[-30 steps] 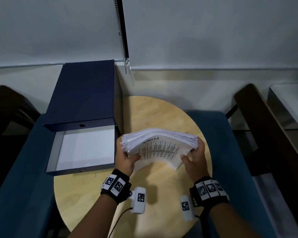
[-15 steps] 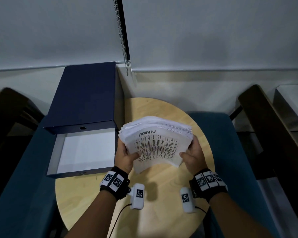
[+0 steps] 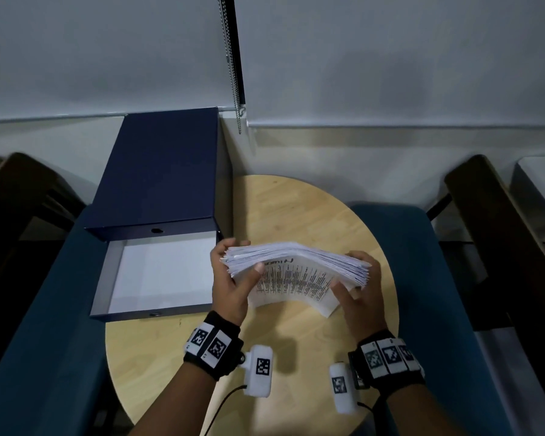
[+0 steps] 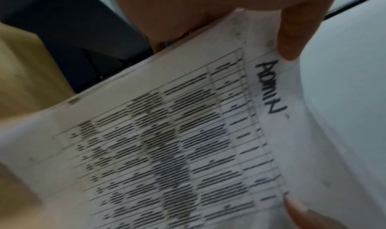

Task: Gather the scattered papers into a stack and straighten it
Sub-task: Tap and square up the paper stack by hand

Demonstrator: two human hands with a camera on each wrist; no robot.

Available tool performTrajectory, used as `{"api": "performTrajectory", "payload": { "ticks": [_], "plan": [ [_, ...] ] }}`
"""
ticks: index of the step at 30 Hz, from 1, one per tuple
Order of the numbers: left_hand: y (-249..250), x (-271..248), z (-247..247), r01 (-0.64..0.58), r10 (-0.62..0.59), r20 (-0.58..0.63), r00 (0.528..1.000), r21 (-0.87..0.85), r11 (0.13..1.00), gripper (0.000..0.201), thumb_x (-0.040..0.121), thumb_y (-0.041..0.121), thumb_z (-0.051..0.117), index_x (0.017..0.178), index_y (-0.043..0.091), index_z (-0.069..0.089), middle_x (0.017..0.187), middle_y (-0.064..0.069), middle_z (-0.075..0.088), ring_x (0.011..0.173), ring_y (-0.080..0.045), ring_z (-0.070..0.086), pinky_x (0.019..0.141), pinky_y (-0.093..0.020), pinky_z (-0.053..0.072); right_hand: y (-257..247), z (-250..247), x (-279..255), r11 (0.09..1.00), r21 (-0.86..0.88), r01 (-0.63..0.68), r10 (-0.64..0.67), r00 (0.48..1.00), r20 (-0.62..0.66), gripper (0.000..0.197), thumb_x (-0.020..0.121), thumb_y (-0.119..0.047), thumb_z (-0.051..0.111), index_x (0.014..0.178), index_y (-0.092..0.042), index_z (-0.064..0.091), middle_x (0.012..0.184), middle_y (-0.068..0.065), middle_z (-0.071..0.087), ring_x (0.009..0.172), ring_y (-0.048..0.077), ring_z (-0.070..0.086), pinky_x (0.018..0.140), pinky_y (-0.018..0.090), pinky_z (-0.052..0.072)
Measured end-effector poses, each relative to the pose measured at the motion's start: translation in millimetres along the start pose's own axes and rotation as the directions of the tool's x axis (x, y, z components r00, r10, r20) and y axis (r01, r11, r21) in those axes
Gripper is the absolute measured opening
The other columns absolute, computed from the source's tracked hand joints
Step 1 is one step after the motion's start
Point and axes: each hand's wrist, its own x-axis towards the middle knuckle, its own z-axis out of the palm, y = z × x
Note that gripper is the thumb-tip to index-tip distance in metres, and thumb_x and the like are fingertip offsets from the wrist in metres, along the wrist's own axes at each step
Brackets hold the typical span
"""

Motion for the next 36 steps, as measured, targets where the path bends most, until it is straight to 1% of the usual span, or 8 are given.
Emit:
{"api": "performTrajectory", "payload": {
  "ticks": [4, 8, 11, 19, 25, 27, 32, 36],
  "plan": [
    [22, 7, 6, -0.092, 0.09, -0.041, 0.995, -0.051, 0.995, 0.057, 0.075, 0.036, 0.067, 0.122, 0.012, 0.045, 0.122, -0.017, 0.059, 0.109, -0.016, 0.059, 0.089, -0.021, 0.048, -24, 2, 5, 0.983, 0.114, 0.145, -0.147, 0.989, 0.01, 0.064, 0.074, -0.028, 0.069, 0.128, -0.004, 0.043, 0.122, 0.011, 0.06, 0.112, 0.031, 0.058, 0.095, 0.037, 0.049],
    [26, 9, 12, -0.08, 0.078, -0.108, 0.991, -0.019, 0.997, 0.04, 0.079, 0.034, 0.065, 0.108, 0.007, 0.056, 0.11, -0.009, 0.066, 0.094, -0.01, 0.062, 0.081, -0.02, 0.049, -41, 12, 7, 0.989, 0.112, 0.091, -0.088, 0.996, -0.033, 0.051, 0.074, -0.038, 0.065, 0.117, -0.014, 0.054, 0.109, -0.005, 0.066, 0.1, 0.015, 0.064, 0.083, 0.029, 0.054],
    [24, 10, 13, -0.076, 0.076, -0.123, 0.99, 0.012, 0.997, 0.029, 0.081, 0.029, 0.061, 0.102, 0.009, 0.059, 0.108, -0.006, 0.068, 0.098, -0.015, 0.062, 0.085, -0.029, 0.048, -44, 16, 8, 0.998, 0.032, 0.057, -0.053, 0.992, -0.115, 0.031, 0.076, -0.044, 0.058, 0.097, -0.022, 0.062, 0.094, -0.015, 0.068, 0.087, 0.004, 0.064, 0.072, 0.021, 0.05],
    [24, 11, 11, -0.062, 0.06, -0.149, 0.987, -0.008, 0.998, 0.025, 0.082, 0.021, 0.053, 0.1, 0.005, 0.062, 0.111, -0.008, 0.069, 0.105, -0.025, 0.061, 0.088, -0.034, 0.046, -44, 18, 17, 0.997, 0.071, -0.014, 0.029, 0.974, -0.223, 0.018, 0.086, -0.021, 0.049, 0.081, -0.015, 0.065, 0.091, -0.002, 0.072, 0.092, 0.021, 0.065, 0.076, 0.036, 0.052],
    [23, 12, 11, -0.036, 0.03, -0.122, 0.992, -0.048, 0.998, 0.034, 0.078, 0.019, 0.045, 0.103, 0.006, 0.063, 0.115, -0.012, 0.067, 0.11, -0.037, 0.058, 0.092, -0.047, 0.045, -47, 18, 18, 0.997, 0.076, -0.027, 0.043, 0.975, -0.219, 0.018, 0.085, -0.016, 0.047, 0.082, -0.014, 0.065, 0.091, 0.002, 0.071, 0.091, 0.023, 0.065, 0.076, 0.036, 0.052],
    [25, 13, 11, -0.033, 0.023, -0.121, 0.992, -0.081, 0.996, 0.037, 0.081, 0.029, 0.045, 0.103, 0.005, 0.063, 0.116, -0.015, 0.066, 0.11, -0.038, 0.058, 0.093, -0.05, 0.044, -49, 18, 17, 0.993, 0.103, -0.048, 0.069, 0.976, -0.209, 0.02, 0.085, -0.015, 0.045, 0.084, -0.011, 0.065, 0.093, 0.006, 0.071, 0.091, 0.023, 0.066, 0.076, 0.036, 0.053],
    [26, 11, 11, -0.03, 0.028, -0.113, 0.993, -0.02, 0.999, 0.029, 0.082, 0.028, 0.054, 0.102, 0.01, 0.064, 0.115, -0.008, 0.068, 0.109, -0.032, 0.06, 0.092, -0.045, 0.046, -50, 19, 17, 0.995, 0.079, -0.056, 0.071, 0.975, -0.21, 0.021, 0.084, -0.017, 0.046, 0.086, -0.011, 0.066, 0.093, 0.005, 0.071, 0.089, 0.021, 0.066, 0.073, 0.034, 0.052],
    [28, 10, 12, -0.069, 0.07, -0.13, 0.989, 0.011, 0.998, 0.036, 0.083, 0.036, 0.057, 0.099, 0.005, 0.066, 0.11, -0.004, 0.071, 0.102, -0.015, 0.063, 0.085, -0.021, 0.047, -53, 18, 17, 0.995, 0.071, -0.068, 0.082, 0.974, -0.211, 0.021, 0.086, -0.021, 0.047, 0.083, -0.014, 0.066, 0.088, -0.001, 0.071, 0.084, 0.015, 0.066, 0.069, 0.029, 0.053]
  ]
}}
